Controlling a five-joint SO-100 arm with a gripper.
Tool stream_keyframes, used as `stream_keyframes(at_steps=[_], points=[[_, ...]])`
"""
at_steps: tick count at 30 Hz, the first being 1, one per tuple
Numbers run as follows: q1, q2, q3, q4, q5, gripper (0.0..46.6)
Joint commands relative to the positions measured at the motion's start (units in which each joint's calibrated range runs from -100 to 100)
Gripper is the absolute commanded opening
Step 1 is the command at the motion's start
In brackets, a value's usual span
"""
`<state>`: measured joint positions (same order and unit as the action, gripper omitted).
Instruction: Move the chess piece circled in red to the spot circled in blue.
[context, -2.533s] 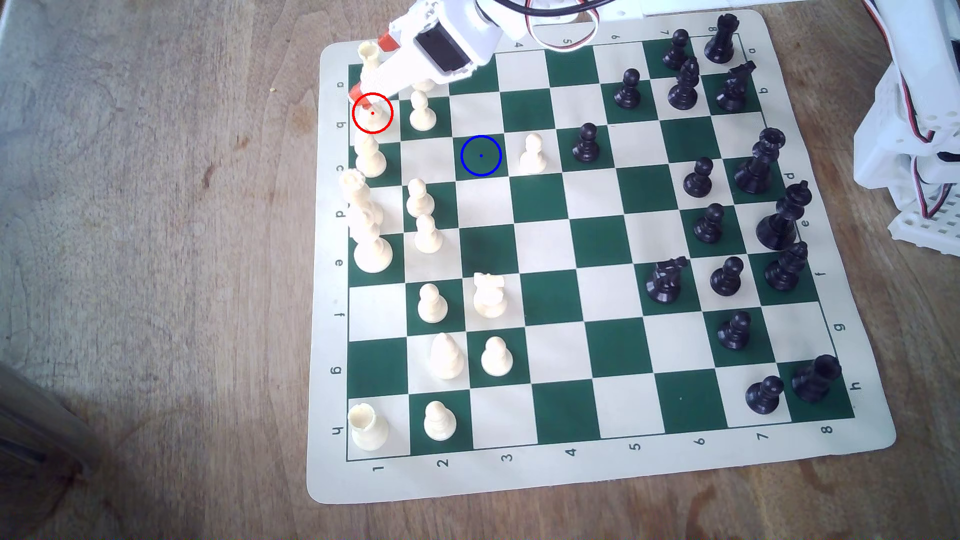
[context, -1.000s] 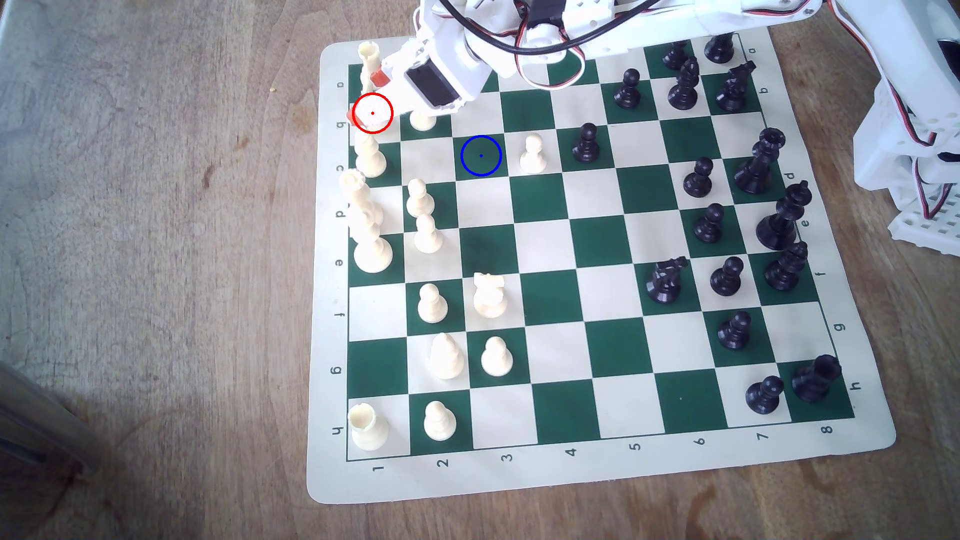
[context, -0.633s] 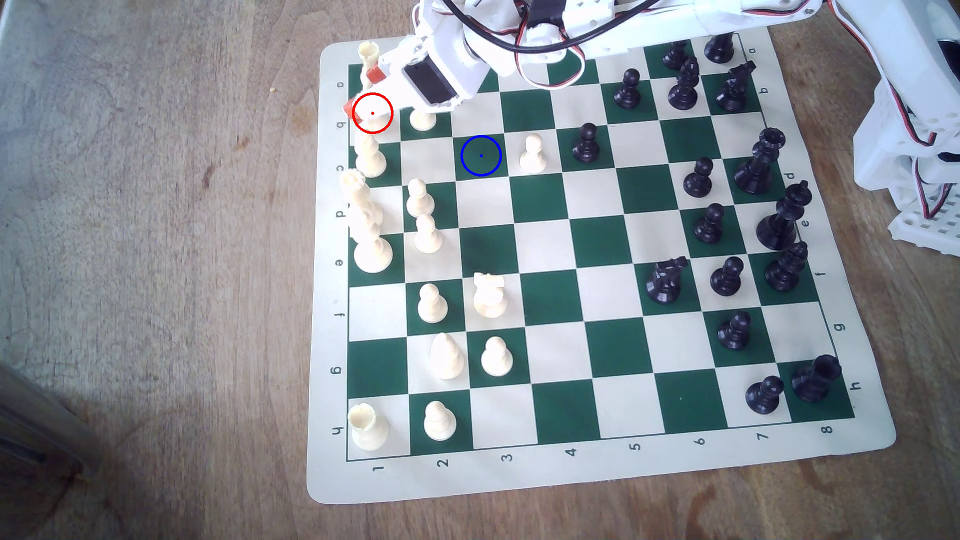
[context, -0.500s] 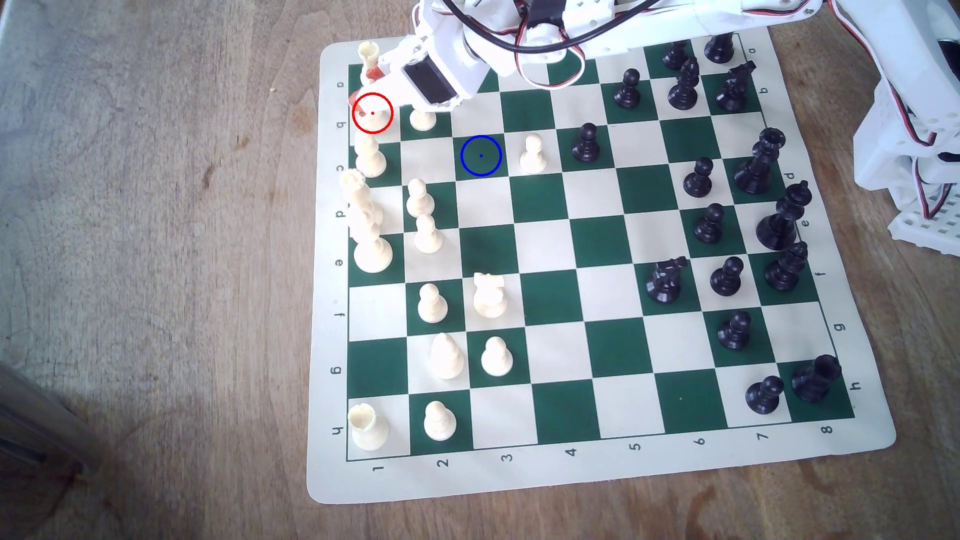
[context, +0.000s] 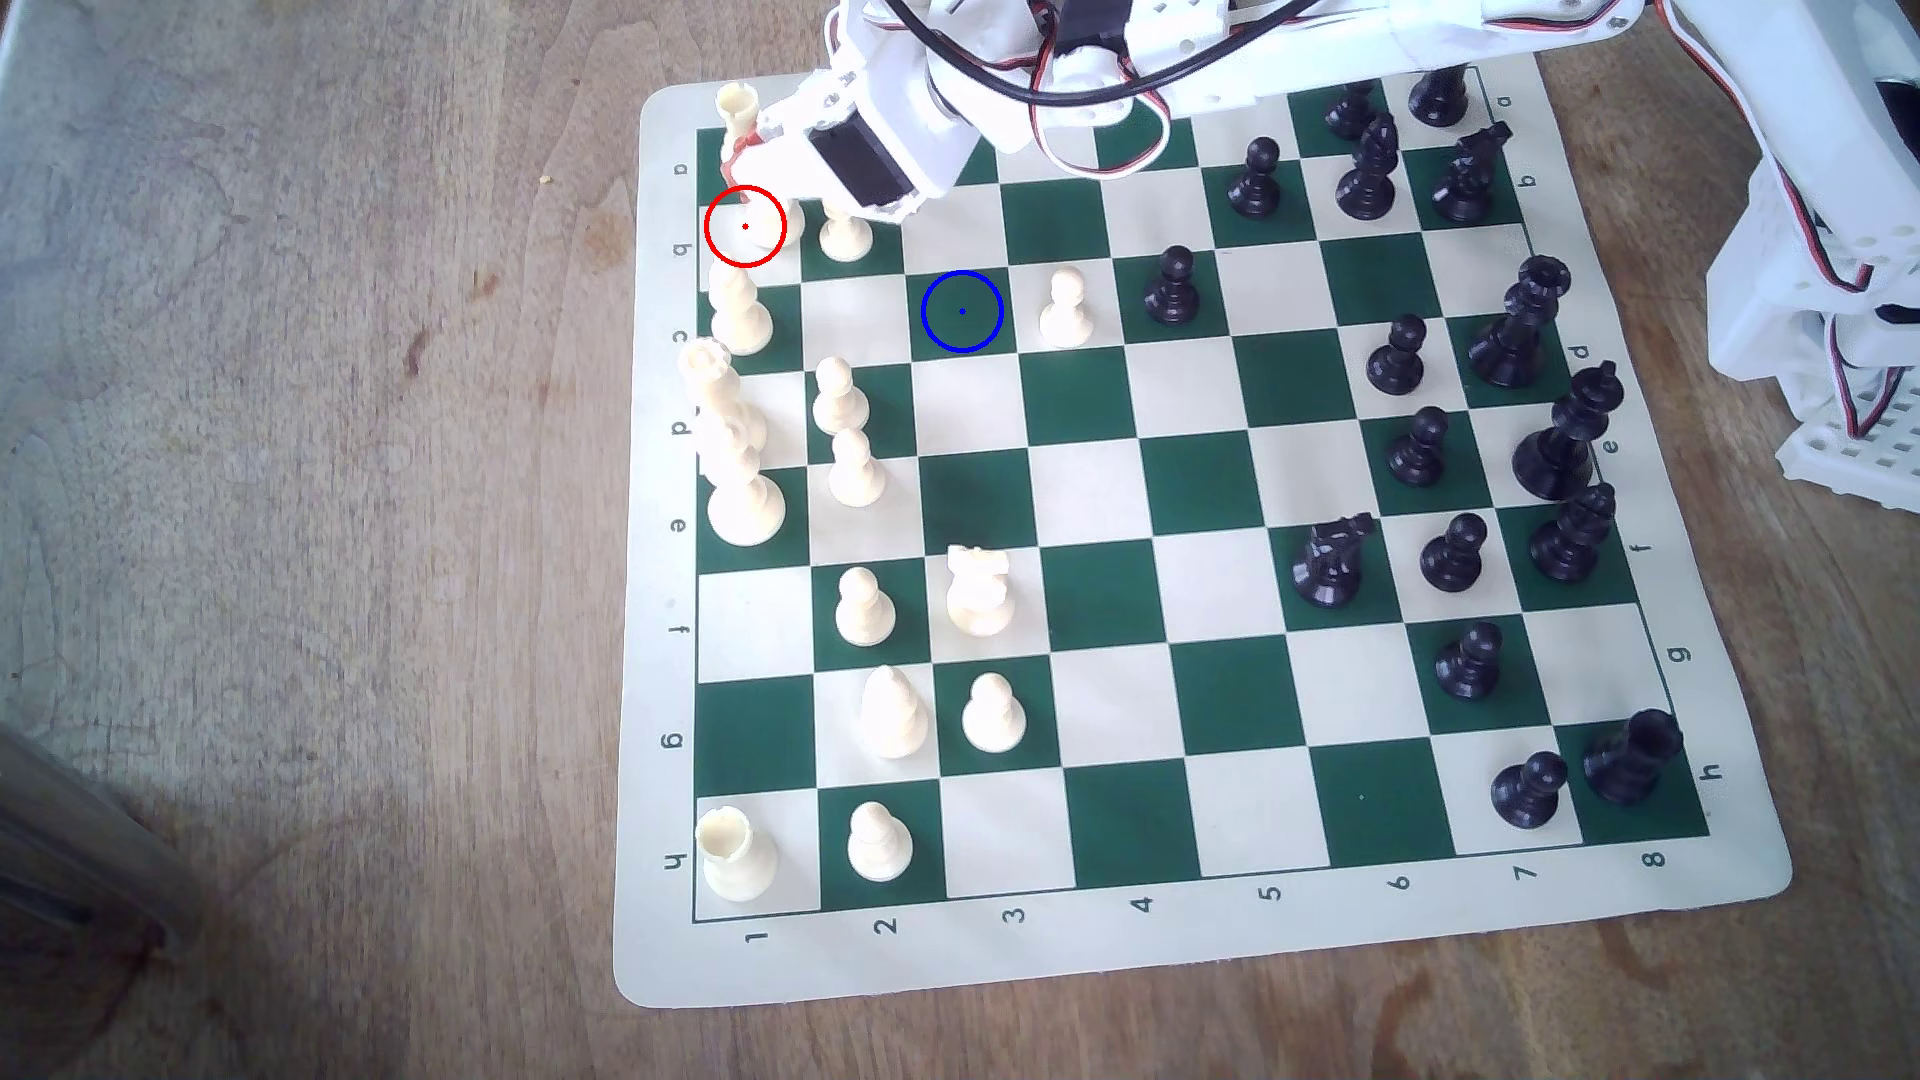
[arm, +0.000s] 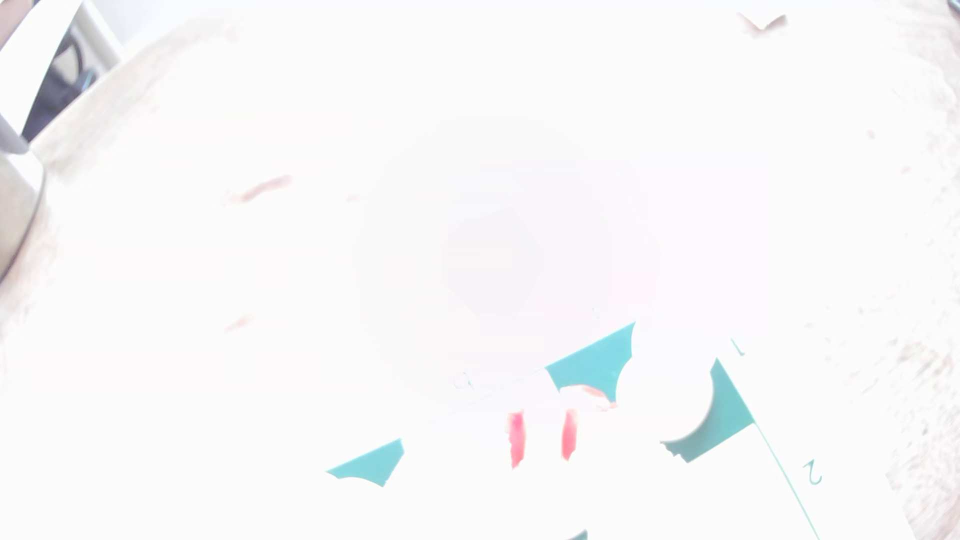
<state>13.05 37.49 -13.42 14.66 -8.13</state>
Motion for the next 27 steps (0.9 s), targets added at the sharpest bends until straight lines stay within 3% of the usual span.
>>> stream_keyframes(at_steps=[1, 14, 23, 27], points=[[0.05, -3.28, -5.71, 0.82, 0.00, 0.3], [-0.26, -8.72, -6.80, 1.15, -2.78, 0.3], [-0.42, -14.32, -7.07, 3.44, -3.37, 0.3], [-1.36, -17.12, -7.07, 9.83, -2.20, 0.4]])
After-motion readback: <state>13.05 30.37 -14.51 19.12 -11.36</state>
